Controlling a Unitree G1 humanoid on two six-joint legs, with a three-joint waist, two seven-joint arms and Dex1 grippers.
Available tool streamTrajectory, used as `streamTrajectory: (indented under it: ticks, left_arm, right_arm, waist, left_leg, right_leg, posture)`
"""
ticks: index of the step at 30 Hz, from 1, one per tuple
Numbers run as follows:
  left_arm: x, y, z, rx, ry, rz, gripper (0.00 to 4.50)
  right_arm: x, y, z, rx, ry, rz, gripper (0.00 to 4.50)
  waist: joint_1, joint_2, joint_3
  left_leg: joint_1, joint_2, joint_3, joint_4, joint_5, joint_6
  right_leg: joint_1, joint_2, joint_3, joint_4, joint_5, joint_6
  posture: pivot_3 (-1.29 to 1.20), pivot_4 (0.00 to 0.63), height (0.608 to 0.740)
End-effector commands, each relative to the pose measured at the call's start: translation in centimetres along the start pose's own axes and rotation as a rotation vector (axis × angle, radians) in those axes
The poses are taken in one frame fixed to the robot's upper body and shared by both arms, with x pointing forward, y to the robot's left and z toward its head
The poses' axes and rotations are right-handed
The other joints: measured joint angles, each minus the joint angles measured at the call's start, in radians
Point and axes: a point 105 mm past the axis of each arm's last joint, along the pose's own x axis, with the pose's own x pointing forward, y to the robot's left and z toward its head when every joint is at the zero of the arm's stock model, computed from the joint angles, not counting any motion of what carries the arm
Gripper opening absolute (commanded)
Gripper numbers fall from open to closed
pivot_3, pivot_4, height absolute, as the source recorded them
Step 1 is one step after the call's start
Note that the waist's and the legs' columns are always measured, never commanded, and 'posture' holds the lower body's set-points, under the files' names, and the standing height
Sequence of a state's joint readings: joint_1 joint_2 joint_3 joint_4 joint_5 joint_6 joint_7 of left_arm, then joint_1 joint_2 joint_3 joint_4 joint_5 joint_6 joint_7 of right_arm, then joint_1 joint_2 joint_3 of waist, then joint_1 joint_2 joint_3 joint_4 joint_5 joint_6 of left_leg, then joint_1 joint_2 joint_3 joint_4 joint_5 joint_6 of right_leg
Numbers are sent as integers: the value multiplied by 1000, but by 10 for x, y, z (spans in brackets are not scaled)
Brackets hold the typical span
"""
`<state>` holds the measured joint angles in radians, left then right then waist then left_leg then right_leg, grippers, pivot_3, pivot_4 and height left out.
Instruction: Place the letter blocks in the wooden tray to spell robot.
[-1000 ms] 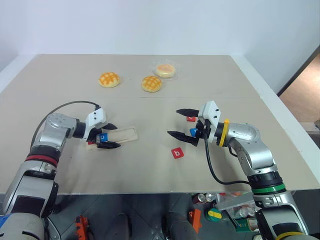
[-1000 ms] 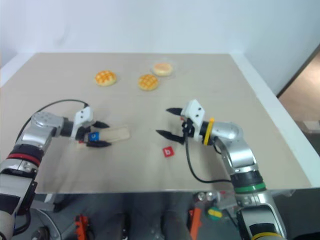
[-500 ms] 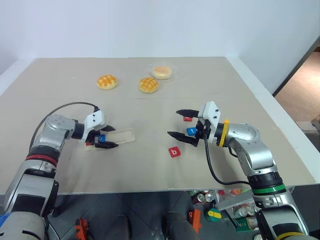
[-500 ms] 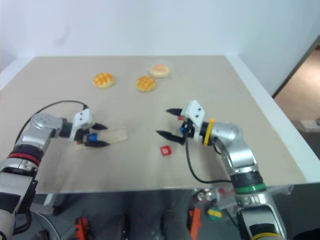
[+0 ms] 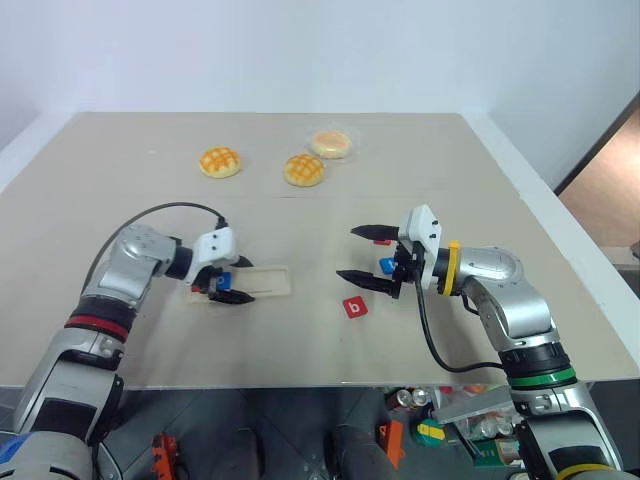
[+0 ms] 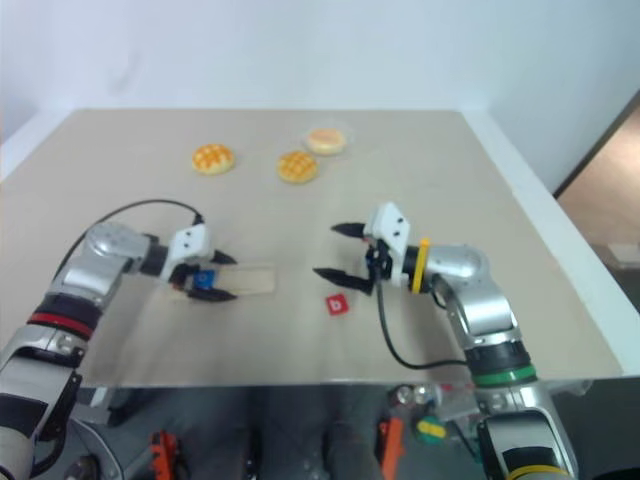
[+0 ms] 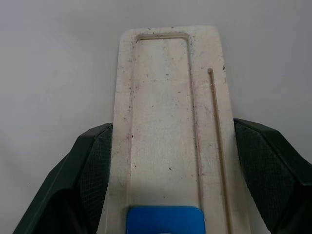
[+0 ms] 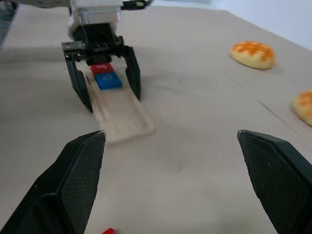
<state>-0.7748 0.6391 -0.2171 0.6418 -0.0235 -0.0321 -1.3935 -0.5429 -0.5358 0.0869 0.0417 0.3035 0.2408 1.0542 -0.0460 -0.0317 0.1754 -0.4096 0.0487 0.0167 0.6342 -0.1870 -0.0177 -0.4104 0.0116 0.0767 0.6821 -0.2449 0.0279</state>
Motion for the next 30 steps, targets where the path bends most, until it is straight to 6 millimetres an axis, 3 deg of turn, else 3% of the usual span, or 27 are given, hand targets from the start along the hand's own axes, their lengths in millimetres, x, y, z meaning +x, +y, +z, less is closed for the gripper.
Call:
streamTrajectory:
  ticks: [1, 5, 13, 28, 30]
  left_arm:
    - [34, -30, 34, 121, 32, -169, 3264]
    - [46, -38, 39, 115, 49, -188, 3264]
    - [65, -46, 58, 100, 35, -189, 3264]
    - [73, -48, 56, 94, 67, -176, 3264]
    - [74, -46, 57, 84, 58, -164, 4275]
  right_arm:
    - [-10, 4, 16, -24, -26, 73, 4500]
    - [-16, 8, 18, 28, -45, 107, 4500]
    - [-25, 16, 16, 60, -24, 168, 4500]
    - [-25, 18, 7, 32, -6, 158, 4500]
    - [-24, 18, 7, 30, -6, 157, 4500]
  waist:
    - [2, 0, 0]
    - [1, 0, 0]
    - [3, 0, 0]
    - [3, 0, 0]
    - [4, 0, 0]
  left_leg:
    - [-4, 0, 0, 0, -1, -1]
    - [-15, -1, -1, 1, -2, -1]
    - [-14, -3, -4, 4, -2, 0]
    - [-13, -3, -5, 5, -2, -1]
    - [-13, -3, -6, 5, -2, -1]
  right_leg:
    - [-3, 0, 0, -1, -1, 1]
    - [-12, -1, 0, -1, -2, 2]
    - [-9, -1, -1, -1, -2, 3]
    - [-7, -1, -1, -1, -1, 4]
    - [-7, -1, -1, -1, -1, 4]
  posture:
    - [0, 150, 740]
    - [0, 150, 740]
    - [0, 150, 740]
    - [0, 150, 740]
    - [0, 150, 740]
